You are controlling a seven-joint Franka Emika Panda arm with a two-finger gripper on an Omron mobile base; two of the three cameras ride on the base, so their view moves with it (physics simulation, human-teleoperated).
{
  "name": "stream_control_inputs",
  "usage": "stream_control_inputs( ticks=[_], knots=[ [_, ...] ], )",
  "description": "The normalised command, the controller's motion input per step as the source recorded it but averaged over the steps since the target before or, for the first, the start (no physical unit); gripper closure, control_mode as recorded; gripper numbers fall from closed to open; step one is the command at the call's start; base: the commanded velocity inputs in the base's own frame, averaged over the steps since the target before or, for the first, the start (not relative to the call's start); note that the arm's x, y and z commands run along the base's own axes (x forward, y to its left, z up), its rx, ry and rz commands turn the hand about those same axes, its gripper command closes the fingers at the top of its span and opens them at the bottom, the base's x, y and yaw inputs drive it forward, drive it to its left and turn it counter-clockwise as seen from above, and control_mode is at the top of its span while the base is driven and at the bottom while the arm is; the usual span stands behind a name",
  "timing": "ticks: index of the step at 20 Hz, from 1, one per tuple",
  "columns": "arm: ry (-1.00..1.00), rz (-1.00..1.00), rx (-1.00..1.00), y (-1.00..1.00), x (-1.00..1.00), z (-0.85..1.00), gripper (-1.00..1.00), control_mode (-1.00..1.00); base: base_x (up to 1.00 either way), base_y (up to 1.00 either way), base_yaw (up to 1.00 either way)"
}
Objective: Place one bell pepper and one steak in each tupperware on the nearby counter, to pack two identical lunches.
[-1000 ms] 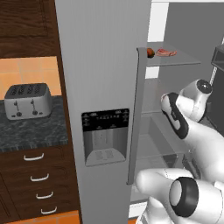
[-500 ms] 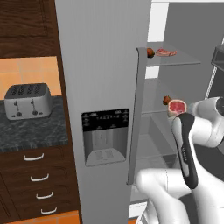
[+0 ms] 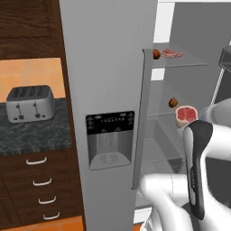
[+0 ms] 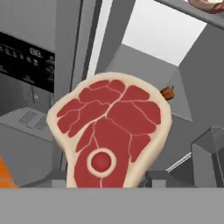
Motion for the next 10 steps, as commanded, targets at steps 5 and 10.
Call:
stream_control_inputs(
  ticks=[5, 10],
  knots=[
    [0.0, 0.0, 0.0, 0.0, 0.0, 0.0, 1.0, 1.0, -0.65, 0.99, 0.04],
    [0.0, 0.0, 0.0, 0.0, 0.0, 0.0, 1.0, 1.0, -0.1, 1.0, -0.01]
  ],
)
